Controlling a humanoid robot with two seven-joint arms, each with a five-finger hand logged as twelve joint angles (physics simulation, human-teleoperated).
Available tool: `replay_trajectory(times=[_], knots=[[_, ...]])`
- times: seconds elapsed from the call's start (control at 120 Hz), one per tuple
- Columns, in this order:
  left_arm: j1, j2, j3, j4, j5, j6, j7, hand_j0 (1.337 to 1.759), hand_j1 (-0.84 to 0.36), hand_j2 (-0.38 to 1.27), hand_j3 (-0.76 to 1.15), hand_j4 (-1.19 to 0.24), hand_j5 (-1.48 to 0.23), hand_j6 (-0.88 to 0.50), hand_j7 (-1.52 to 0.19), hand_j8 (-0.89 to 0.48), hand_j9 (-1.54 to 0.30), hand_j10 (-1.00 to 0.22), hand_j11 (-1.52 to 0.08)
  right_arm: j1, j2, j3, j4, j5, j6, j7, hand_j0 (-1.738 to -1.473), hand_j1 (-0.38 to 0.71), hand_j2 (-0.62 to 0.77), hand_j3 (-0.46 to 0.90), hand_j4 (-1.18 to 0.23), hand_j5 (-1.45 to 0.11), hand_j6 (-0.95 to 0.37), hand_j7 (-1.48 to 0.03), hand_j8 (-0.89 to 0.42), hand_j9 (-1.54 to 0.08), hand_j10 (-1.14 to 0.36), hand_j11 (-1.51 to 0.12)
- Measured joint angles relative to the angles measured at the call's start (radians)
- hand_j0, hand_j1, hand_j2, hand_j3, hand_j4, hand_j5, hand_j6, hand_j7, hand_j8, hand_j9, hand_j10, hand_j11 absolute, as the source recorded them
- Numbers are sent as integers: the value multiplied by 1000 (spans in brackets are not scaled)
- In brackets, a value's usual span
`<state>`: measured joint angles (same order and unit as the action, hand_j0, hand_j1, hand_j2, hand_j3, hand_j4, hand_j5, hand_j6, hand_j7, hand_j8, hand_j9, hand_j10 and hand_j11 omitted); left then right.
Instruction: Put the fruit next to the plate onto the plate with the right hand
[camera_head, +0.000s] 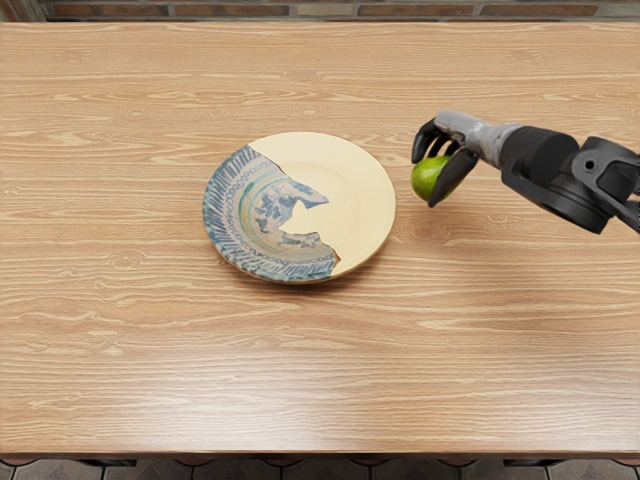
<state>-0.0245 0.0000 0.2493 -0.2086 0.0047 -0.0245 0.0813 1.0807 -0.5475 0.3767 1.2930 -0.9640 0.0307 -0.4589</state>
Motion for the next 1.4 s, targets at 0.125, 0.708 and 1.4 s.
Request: replay_trajectory(times=[0.125,0.708,1.4], knots=[[0,0,0,0,0,0,0,1658,349,0,0,0,0,0,0,0,0,0,0,18,22,1,0,9,3,-1,-1655,187,409,2,-766,-1226,-433,-1085,-302,-1161,-381,-1173],[0,0,0,0,0,0,0,1658,349,0,0,0,0,0,0,0,0,0,0,35,211,4,-36,27,4,-6,-1656,171,378,3,-753,-1263,-437,-1088,-281,-1206,-378,-1199],[0,0,0,0,0,0,0,1658,349,0,0,0,0,0,0,0,0,0,0,15,326,9,-136,34,-19,1,-1657,-147,129,0,-241,-373,-164,-336,-127,-364,-148,-362]])
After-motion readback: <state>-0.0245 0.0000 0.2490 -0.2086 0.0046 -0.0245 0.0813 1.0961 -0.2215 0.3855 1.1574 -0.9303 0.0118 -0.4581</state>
